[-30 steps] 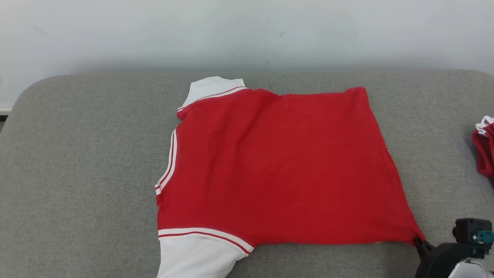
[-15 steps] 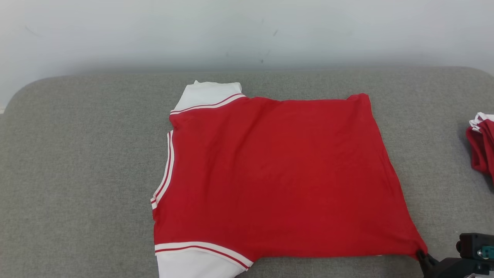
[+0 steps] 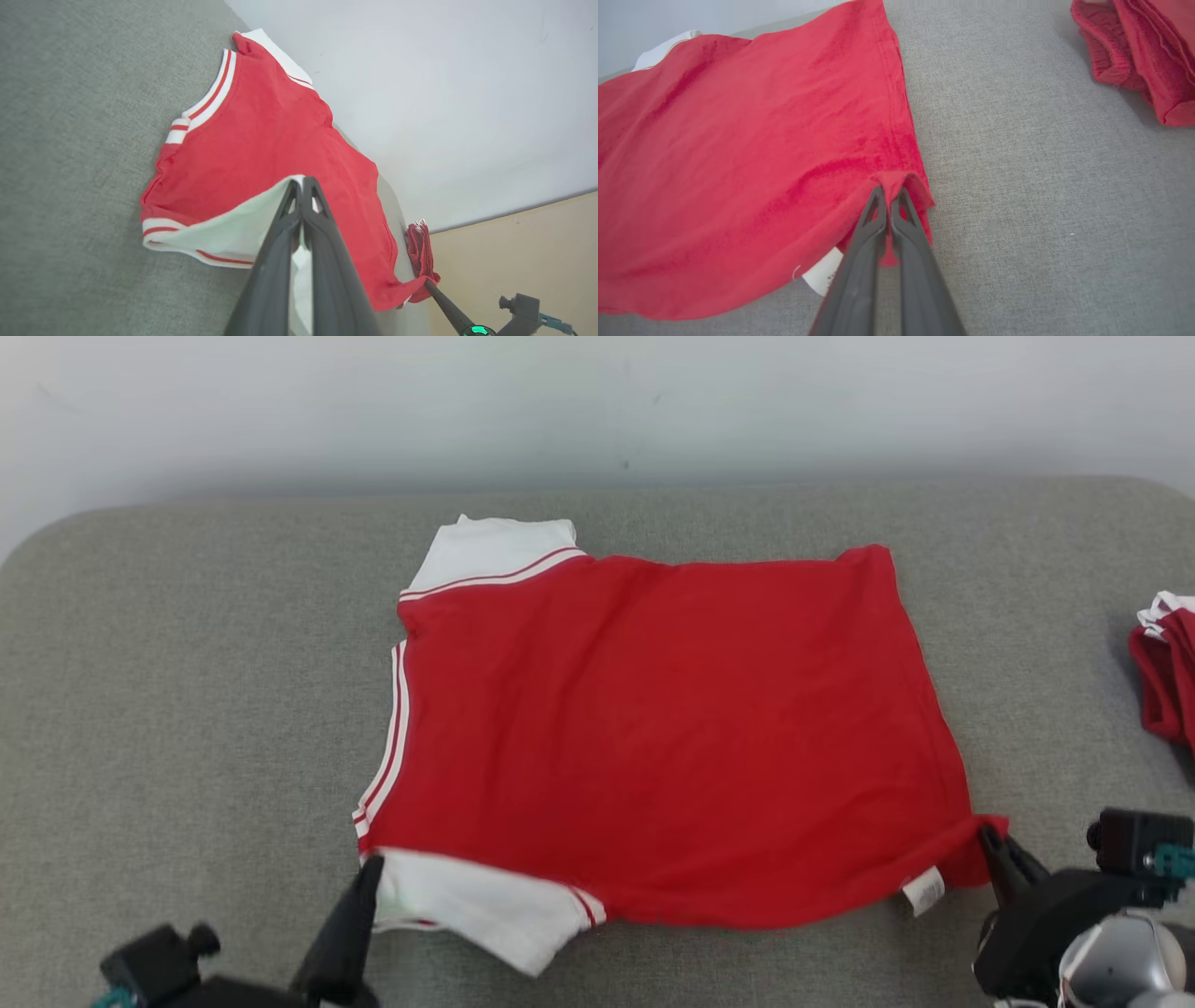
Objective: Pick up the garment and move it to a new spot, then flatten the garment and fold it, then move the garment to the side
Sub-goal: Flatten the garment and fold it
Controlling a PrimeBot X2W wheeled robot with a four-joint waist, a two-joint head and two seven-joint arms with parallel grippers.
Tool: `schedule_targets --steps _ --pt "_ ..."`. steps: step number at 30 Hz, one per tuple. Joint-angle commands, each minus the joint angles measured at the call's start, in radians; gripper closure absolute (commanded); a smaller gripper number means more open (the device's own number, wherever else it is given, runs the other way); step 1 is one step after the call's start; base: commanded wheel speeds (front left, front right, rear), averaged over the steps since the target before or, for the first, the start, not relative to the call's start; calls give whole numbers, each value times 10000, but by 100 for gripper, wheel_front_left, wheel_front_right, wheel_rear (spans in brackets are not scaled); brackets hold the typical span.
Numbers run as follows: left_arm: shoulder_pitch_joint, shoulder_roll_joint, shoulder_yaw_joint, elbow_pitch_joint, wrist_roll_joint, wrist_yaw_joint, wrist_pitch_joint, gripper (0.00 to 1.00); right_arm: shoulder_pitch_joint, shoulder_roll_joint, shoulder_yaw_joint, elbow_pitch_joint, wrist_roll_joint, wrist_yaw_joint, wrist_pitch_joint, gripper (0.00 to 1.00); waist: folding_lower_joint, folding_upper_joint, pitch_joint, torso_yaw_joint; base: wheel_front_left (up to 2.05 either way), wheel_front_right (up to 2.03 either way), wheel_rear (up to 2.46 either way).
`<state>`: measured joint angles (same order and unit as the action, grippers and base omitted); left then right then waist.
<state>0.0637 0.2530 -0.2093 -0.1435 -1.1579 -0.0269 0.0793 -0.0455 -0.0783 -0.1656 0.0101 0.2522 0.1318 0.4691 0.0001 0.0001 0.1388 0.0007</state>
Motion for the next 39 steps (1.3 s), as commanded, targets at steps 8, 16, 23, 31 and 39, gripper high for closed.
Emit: schedule_targets --steps 8,16,23,31,39 --pt "-2386 -680 -215 2115 1505 23 -1393 100 -1297 -74 255 1009 54 -27 -533 100 -1 -1 360 -94 0 0 0" --pt "-3711 -800 -437 3734 2615 316 -2210 100 -2128 -77 165 1780 -97 -27 -1234 100 -1 -1 660 -190 0 0 0" --pt "-4414 -811 -511 4363 2830 184 -2452 100 -2624 -112 245 2362 -286 -27 -1586 100 -1 -1 985 -217 0 0 0" --pt "-5174 -768 -572 4722 3055 175 -2540 100 -3039 -157 135 2699 -458 -27 -2068 100 -1 -1 1286 -215 0 0 0" --pt "-5669 -793 -712 5240 3233 251 -2518 100 -3364 -134 121 2977 -507 -27 -2194 100 -1 -1 1483 -288 0 0 0"
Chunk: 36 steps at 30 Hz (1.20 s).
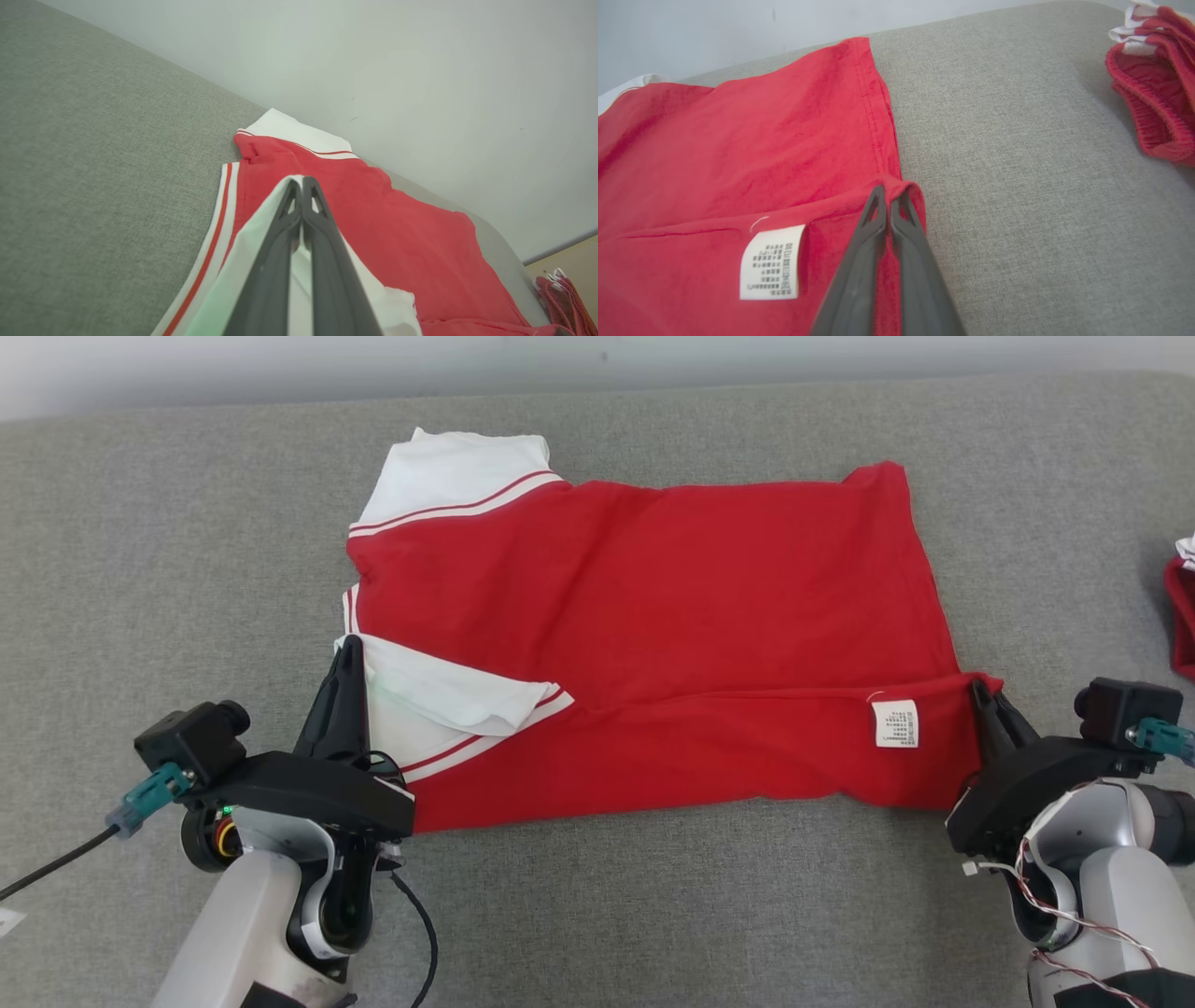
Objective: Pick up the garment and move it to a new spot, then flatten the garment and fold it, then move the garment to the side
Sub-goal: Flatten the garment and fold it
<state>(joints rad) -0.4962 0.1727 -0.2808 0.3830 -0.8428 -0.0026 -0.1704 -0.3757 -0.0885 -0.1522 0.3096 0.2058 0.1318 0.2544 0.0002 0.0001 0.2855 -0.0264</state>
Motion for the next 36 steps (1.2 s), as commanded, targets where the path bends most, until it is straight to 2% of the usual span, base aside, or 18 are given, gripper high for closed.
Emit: schedule_targets --steps 1,2,3,4,5,9,13,24,32,36 --pt "-130 15 -1 78 135 28 -62 100 -117 -22 40 27 -42 -27 -66 84 -2 -1 36 -33 0 0 0" --pt "-185 23 -10 158 186 48 -117 100 -164 -18 89 74 -61 -27 -89 5 -2 -1 50 -49 0 0 0" --pt "-235 38 -36 241 271 76 -180 65 -215 -15 120 124 -65 -27 -89 0 -2 -1 57 -64 0 0 0" --pt "-268 34 -48 310 314 86 -264 3 -277 -6 146 161 -55 -27 -124 0 -2 -1 59 -72 0 0 0" --pt "-299 26 -58 375 357 95 -349 0 -321 3 166 211 -48 -27 -167 0 -2 -1 54 -75 0 0 0" --pt "-385 39 -141 576 706 24 -614 0 -367 -15 205 358 -95 -28 -274 0 -2 -1 -51 -65 0 0 0" --pt "-173 213 -171 546 1226 129 -838 0 -216 -90 84 337 -131 -28 -384 0 -2 -1 -273 -45 0 0 0" --pt "1543 888 -642 233 3099 1192 -951 0 655 -177 -356 -360 -548 -28 -289 0 -2 -1 -674 -66 0 0 0" --pt "1960 911 -857 818 3466 1781 -787 0 1011 -21 -402 -322 -1113 -28 -108 0 -2 -1 -588 -137 0 0 0" --pt "1773 891 -902 1088 3450 1844 -661 0 921 46 -411 -56 -1325 -28 -9 0 -2 -1 -490 -154 0 0 0"
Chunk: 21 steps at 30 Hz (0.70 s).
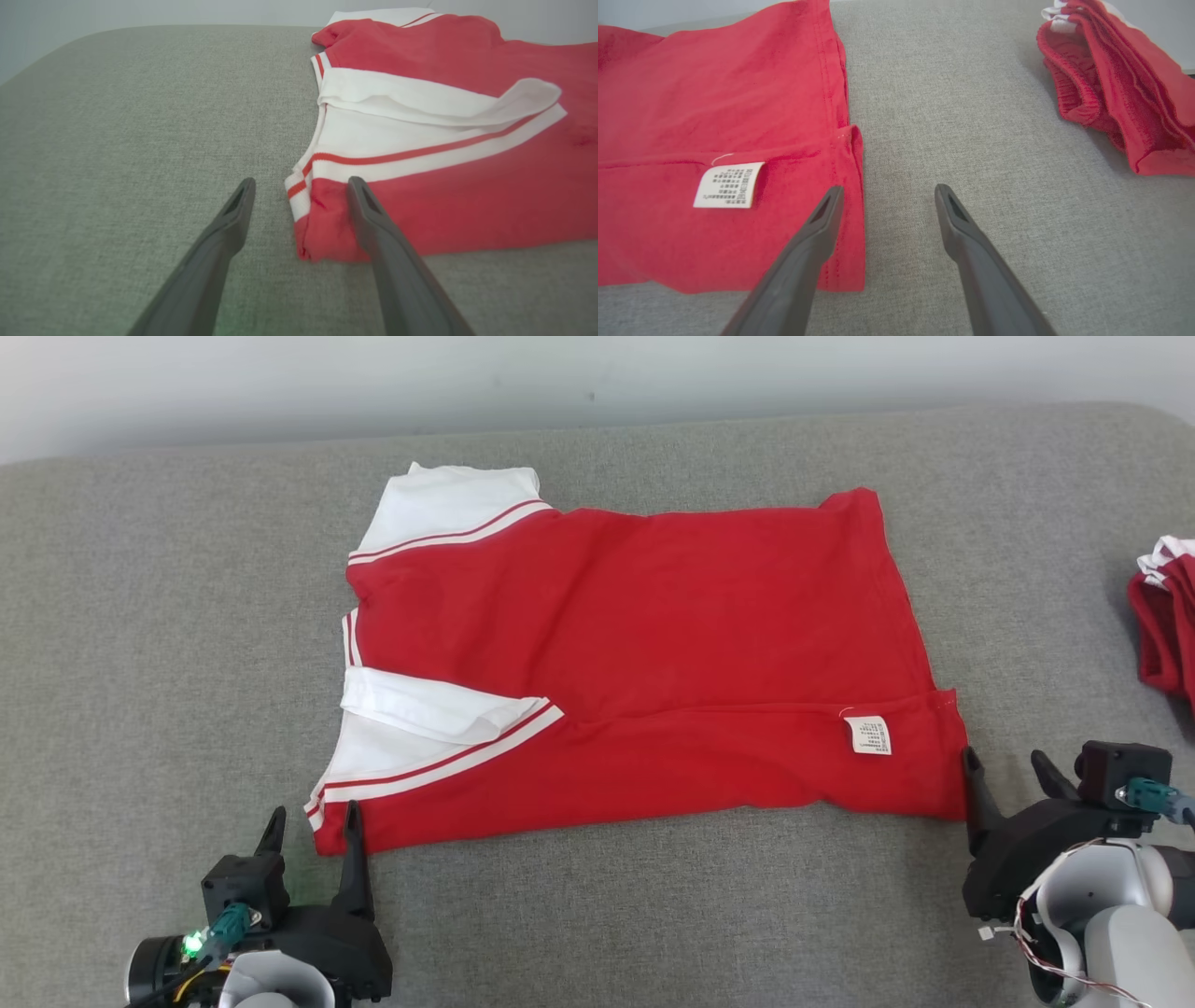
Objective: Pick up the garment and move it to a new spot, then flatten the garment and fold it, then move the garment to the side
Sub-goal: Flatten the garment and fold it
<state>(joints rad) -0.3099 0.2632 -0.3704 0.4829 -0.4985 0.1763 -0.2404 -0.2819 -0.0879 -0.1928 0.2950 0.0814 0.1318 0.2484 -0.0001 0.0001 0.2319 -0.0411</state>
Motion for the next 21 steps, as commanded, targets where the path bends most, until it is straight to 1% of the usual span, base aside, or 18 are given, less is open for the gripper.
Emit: schedule_targets --steps 1,5,14,15,16,17,18,19,20,21 --pt "-137 -25 -10 156 -13 79 98 0 -74 49 2 167 -116 -28 45 0 1 -1 66 -7 0 0 0" --pt "-197 -130 -75 331 -56 168 242 0 -227 118 226 575 62 -28 249 0 1 -1 122 12 0 0 0" --pt "-360 -244 -233 814 -280 -78 690 0 -440 85 612 1188 284 -28 703 0 1 -1 229 130 0 0 0" --pt "-370 -265 -263 871 -301 -73 774 9 -465 82 620 1253 306 -28 717 0 1 -1 233 143 0 0 0" --pt "-395 -286 -300 920 -309 -107 853 27 -488 71 644 1324 309 -28 776 0 1 -1 233 156 0 0 0" --pt "-411 -304 -339 964 -345 -164 924 69 -513 53 661 1378 321 -28 821 0 1 -1 233 166 0 0 0" --pt "-425 -319 -393 1012 -357 -202 993 100 -534 39 685 1431 338 -28 834 27 1 -1 229 176 0 0 0" --pt "-435 -338 -427 1049 -372 -250 1039 100 -556 28 709 1480 348 -28 871 67 1 -1 223 184 0 0 0" --pt "-440 -350 -443 1079 -374 -236 1054 100 -574 32 734 1498 332 -28 914 100 1 -1 212 191 0 0 0" --pt "-443 -347 -463 1100 -377 -255 1063 100 -574 34 746 1509 314 -28 929 100 1 -1 196 197 0 0 0"
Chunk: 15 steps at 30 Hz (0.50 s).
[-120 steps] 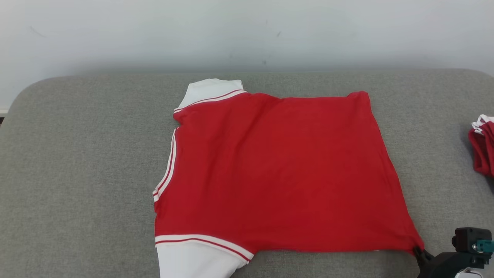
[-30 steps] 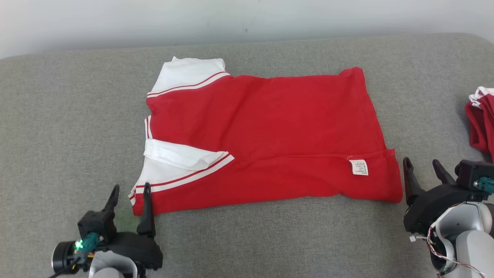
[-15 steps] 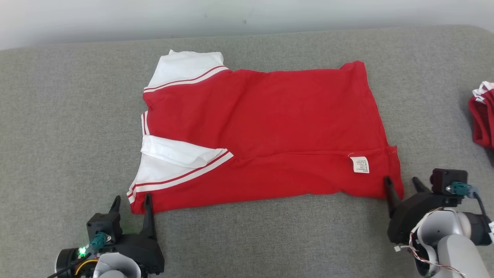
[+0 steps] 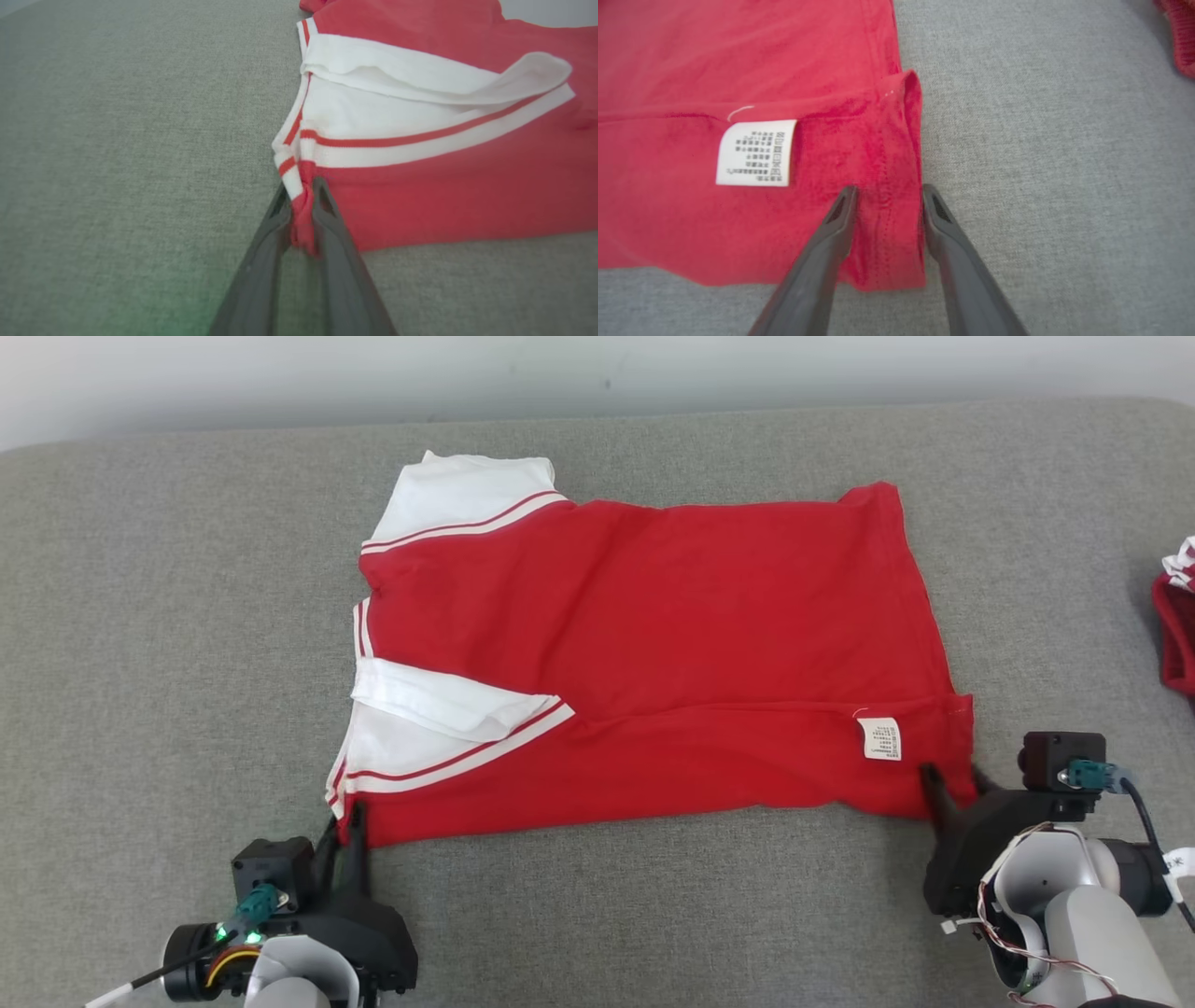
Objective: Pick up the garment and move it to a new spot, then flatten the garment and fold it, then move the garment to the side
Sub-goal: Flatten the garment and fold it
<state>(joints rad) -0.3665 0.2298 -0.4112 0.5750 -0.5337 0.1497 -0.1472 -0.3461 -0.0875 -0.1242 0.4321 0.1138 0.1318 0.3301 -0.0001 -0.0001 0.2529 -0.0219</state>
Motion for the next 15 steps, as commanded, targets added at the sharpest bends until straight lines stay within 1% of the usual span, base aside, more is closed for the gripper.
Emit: schedule_targets --steps 1,7,10,15 --pt "116 -21 -81 195 -30 -18 143 100 80 23 82 143 -20 -28 114 100 1 1 -38 12 0 0 0" --pt "364 19 -163 110 -127 -81 204 100 339 -28 70 -201 141 -28 16 100 1 1 -321 21 0 0 0" --pt "540 168 -131 -160 -189 -85 252 100 554 -66 -56 -619 272 -28 22 100 1 1 -502 21 0 0 0" --pt "1073 496 -170 -868 -142 47 391 100 1245 -50 -200 -1519 419 -28 334 100 1 1 -755 15 0 0 0"
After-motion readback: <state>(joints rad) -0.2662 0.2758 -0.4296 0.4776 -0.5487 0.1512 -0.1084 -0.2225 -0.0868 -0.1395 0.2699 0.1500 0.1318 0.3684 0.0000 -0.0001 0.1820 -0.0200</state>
